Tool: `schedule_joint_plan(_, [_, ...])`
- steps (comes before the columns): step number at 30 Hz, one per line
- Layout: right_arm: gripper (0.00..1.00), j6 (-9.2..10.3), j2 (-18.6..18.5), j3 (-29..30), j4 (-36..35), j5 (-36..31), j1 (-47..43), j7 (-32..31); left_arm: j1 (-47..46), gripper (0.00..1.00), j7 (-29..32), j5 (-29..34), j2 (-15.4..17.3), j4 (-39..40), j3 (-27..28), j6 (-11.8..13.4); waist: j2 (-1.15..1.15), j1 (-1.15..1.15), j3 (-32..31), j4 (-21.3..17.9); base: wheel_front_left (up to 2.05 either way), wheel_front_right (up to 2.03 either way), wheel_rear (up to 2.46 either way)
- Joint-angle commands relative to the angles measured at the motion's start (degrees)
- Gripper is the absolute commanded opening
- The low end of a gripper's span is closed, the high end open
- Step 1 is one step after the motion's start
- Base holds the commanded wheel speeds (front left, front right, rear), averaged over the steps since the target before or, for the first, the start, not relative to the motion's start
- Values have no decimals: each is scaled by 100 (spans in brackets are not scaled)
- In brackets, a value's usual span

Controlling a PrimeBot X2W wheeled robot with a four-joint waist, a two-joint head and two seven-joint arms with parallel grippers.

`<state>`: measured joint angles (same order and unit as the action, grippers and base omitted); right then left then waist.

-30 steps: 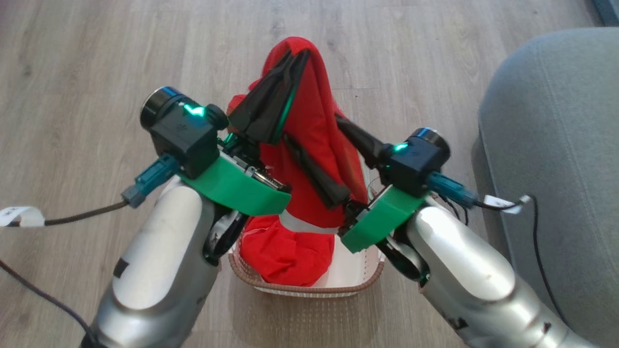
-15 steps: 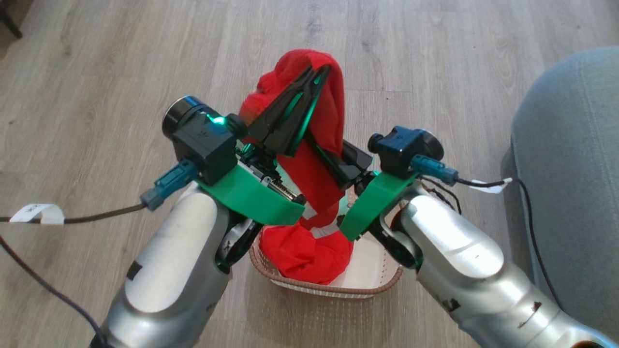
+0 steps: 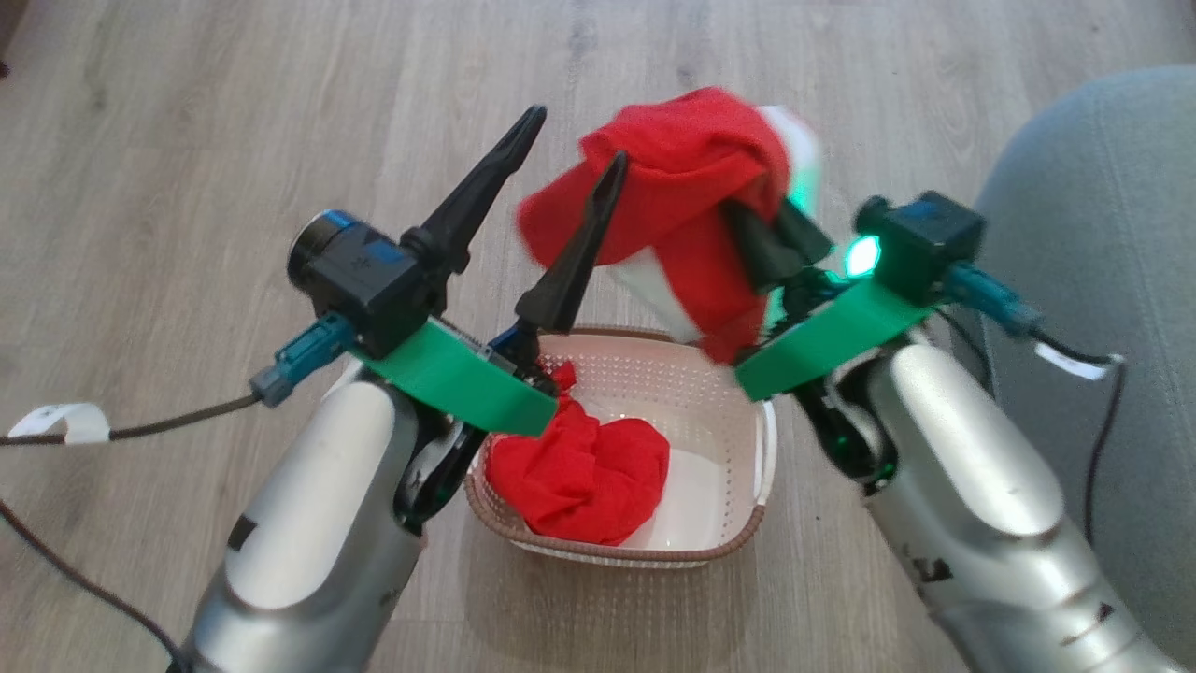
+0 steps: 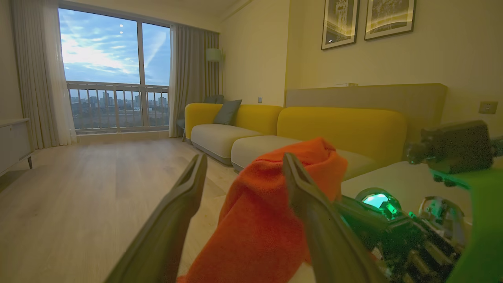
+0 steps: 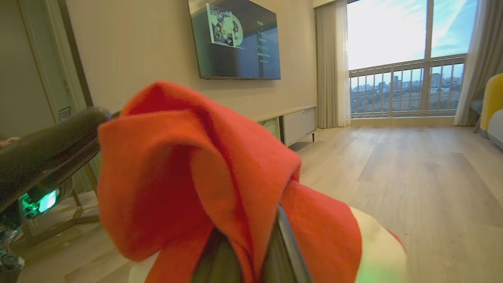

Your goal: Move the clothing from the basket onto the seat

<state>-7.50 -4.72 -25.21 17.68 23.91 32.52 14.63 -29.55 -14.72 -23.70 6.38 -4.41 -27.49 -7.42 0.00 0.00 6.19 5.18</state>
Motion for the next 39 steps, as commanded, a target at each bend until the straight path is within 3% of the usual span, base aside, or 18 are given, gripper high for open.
schedule_joint_plan(1, [0, 1, 52, 93, -296, -53, 25, 37, -78, 100, -28, 17, 153, 128, 271, -7, 0, 0, 12, -94, 0, 0, 0])
schedule_joint_plan(11, [0, 1, 36, 542, -657, -171, -304, 37, 167, 100, -28, 101, 323, -63, 482, -7, 0, 0, -3, -689, 0, 0, 0])
schedule_joint_plan(33, [0, 1, 22, 769, -1002, -233, -844, 37, 577, 100, -28, 137, 414, -66, 410, -7, 0, 0, -113, -3128, 0, 0, 0])
schedule_joint_plan(39, [0, 1, -13, 1001, -1161, -224, -1111, 37, 647, 100, -28, 177, 360, -56, 385, -7, 0, 0, -66, -3534, 0, 0, 0])
